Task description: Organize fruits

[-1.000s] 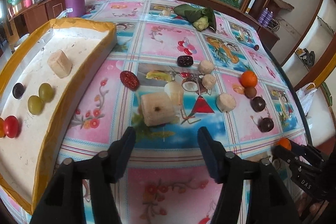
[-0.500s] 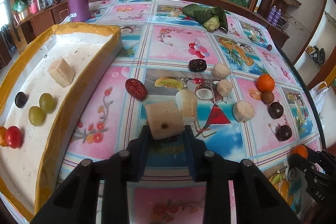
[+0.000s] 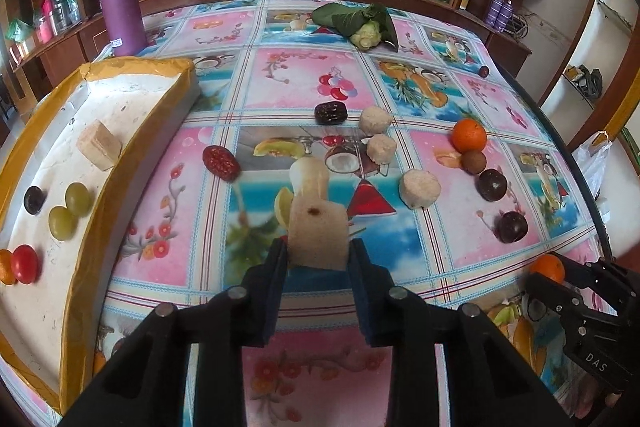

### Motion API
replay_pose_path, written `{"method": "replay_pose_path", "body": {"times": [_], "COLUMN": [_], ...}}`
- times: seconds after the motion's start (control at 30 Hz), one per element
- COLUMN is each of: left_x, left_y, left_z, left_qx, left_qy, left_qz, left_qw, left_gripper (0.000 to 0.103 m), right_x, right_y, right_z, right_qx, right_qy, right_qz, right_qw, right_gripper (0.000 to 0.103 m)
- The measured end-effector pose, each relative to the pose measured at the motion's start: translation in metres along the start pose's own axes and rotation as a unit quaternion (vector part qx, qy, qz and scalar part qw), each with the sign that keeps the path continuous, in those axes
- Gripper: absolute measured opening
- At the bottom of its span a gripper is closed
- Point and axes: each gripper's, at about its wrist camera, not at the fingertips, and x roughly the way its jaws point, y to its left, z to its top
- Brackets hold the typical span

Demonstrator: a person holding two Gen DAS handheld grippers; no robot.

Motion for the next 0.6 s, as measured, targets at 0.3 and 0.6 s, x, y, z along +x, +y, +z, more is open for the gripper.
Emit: {"method": "replay_pose_path", "body": {"times": [0.3,0.6], "left_x": [0.015,0.017], "left_y": [-0.008,-0.004], "left_z": [0.003,0.012], "left_qx": [0.02,0.019], "left_qy": [0.014,0.006], "left_qz": [0.026,0.016], "left_qw": [0.9994,0.9997], "left_gripper": [0.067,0.025], "right_x": [0.005,0.004], "right_y": [0.004,0.0], "right_z": [0.002,0.001], "right_qx": [-0.015,-0.007], "right_qy": [0.001,-0.004], "right_qz": [-0.006,0.007], "right_qw": [1.0,1.0], "right_gripper": [0.036,0.035]}}
